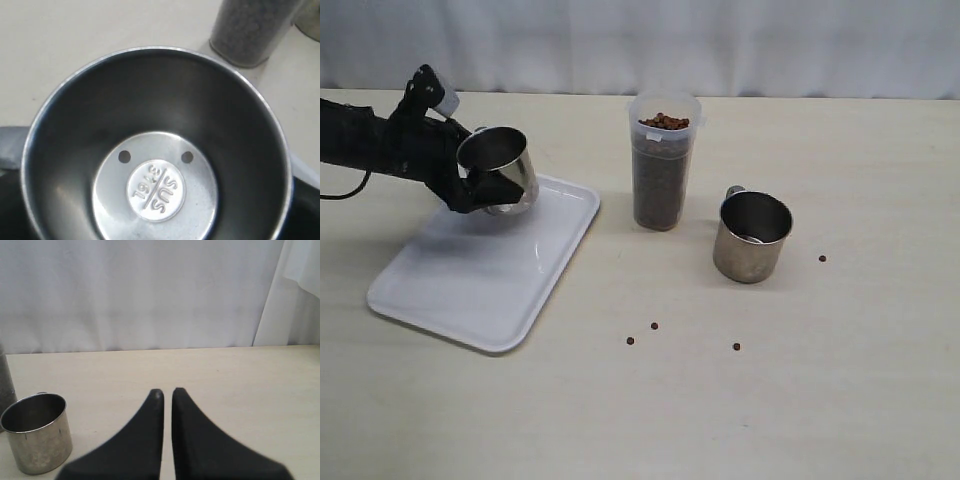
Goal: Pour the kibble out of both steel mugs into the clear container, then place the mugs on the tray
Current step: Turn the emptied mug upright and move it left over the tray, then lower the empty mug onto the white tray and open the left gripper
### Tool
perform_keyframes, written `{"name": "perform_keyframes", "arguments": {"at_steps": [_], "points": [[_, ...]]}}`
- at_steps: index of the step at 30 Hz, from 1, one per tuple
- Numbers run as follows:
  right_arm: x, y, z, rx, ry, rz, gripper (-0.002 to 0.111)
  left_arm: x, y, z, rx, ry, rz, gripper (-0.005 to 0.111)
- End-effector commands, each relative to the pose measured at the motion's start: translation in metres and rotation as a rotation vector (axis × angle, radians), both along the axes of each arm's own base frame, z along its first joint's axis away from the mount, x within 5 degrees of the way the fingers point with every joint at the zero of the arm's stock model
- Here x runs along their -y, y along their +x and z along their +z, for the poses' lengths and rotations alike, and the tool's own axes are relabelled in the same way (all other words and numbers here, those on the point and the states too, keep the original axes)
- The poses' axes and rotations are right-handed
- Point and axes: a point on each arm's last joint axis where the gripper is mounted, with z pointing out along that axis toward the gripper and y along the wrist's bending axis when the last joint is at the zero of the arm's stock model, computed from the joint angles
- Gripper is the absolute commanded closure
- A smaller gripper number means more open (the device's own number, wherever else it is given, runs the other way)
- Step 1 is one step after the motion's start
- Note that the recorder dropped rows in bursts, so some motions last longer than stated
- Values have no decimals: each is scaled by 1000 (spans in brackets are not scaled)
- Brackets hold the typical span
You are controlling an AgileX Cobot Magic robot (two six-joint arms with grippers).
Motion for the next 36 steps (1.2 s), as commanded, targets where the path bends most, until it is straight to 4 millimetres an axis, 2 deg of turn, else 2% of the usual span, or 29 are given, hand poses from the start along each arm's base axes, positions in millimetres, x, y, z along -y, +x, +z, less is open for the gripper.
{"name": "perform_keyframes", "arguments": {"at_steps": [1, 7, 9, 12, 16, 19, 26, 32, 36], "points": [[0, 0, -1, -4, -3, 2, 104, -5, -4, -4, 7, 88, -48, 107], [0, 0, -1, -4, -3, 2, 104, -5, -4, -5, -22, 84, -23, 106], [0, 0, -1, -4, -3, 2, 104, -6, -4, -6, -24, 96, -35, 102], [0, 0, -1, -4, -3, 2, 104, -6, -5, -7, -24, 117, -50, 86], [0, 0, -1, -4, -3, 2, 104, -8, -4, -8, -34, 129, -26, 59], [0, 0, -1, -4, -3, 2, 104, -8, -4, -8, -37, 130, -20, 47], [0, 0, -1, -4, -3, 2, 104, -11, -9, -12, -92, 178, -45, 44], [0, 0, -1, -4, -3, 2, 104, -11, -9, -12, -91, 178, -44, 26], [0, 0, -1, -4, -3, 2, 104, -17, -9, -4, -92, 178, -19, 24]]}}
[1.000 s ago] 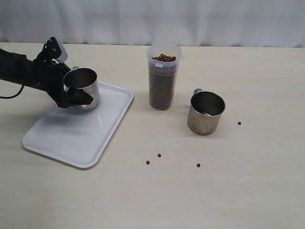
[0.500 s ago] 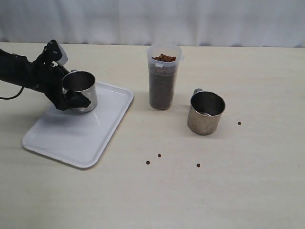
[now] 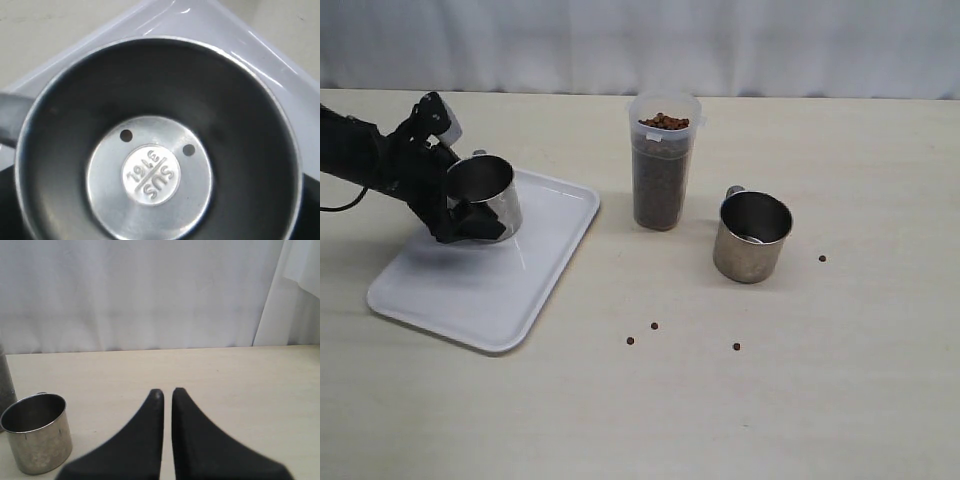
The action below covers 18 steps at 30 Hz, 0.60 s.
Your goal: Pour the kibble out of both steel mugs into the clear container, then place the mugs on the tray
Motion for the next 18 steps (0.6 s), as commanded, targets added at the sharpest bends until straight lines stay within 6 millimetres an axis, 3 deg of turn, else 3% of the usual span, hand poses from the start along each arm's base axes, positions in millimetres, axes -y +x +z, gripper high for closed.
{"name": "perform_keyframes", "arguments": {"at_steps": [1, 18], "points": [[0, 0, -1, -4, -3, 2, 104, -8, 0, 12, 0, -4, 34, 25], [0, 0, -1, -4, -3, 2, 104, -19, -8, 71, 12, -19, 128, 25]]}}
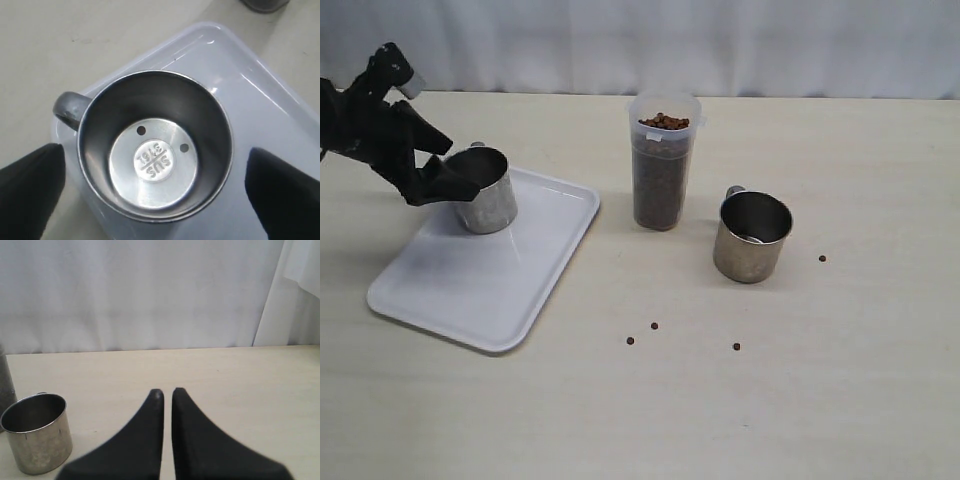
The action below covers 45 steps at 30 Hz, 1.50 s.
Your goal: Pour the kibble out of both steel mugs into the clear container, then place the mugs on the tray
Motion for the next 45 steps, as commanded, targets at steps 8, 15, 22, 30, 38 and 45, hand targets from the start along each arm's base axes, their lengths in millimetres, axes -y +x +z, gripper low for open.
{"name": "perform_keyframes", "arguments": {"at_steps": [8, 15, 22, 30, 38, 45], "points": [[0, 0, -1, -4, -3, 2, 104, -1, -10, 56, -153, -175, 352, 33], [0, 0, -1, -4, -3, 2, 104, -2, -27, 97, -71, -214, 425, 103], [0, 0, -1, -4, -3, 2, 104, -12, -125, 103, 294, -286, 679, 107], [0, 0, -1, -4, -3, 2, 104, -3, -287, 111, 624, -435, 739, 107], [0, 0, -1, -3, -3, 2, 104, -9, -342, 74, 851, -552, 833, 107], [0, -1, 0, 5, -2, 2, 104, -9, -338, 73, 817, -540, 833, 107]]}}
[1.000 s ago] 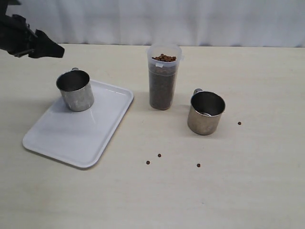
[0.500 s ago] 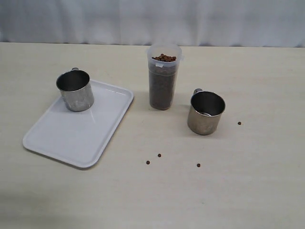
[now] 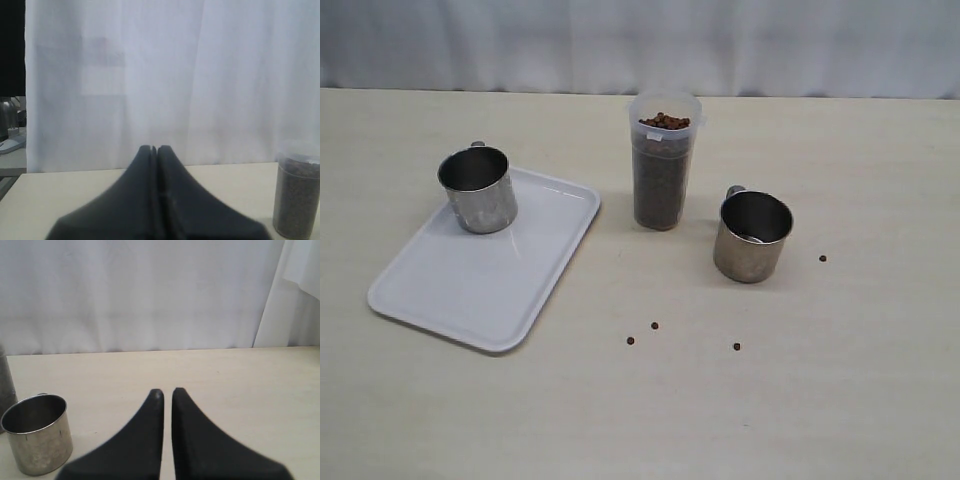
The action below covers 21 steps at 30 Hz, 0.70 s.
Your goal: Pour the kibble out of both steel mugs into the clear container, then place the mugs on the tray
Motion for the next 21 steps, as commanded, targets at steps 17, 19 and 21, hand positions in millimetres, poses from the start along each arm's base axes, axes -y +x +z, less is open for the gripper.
{"name": "perform_keyframes", "arguments": {"at_steps": [17, 19, 21], "points": [[0, 0, 0, 4, -3, 2, 104, 4, -5, 2, 32, -14, -82, 107], [0, 0, 0, 2, -3, 2, 104, 4, -5, 2, 32, -15, -77, 107], [0, 0, 0, 2, -3, 2, 104, 4, -5, 2, 32, -15, -77, 107]]}}
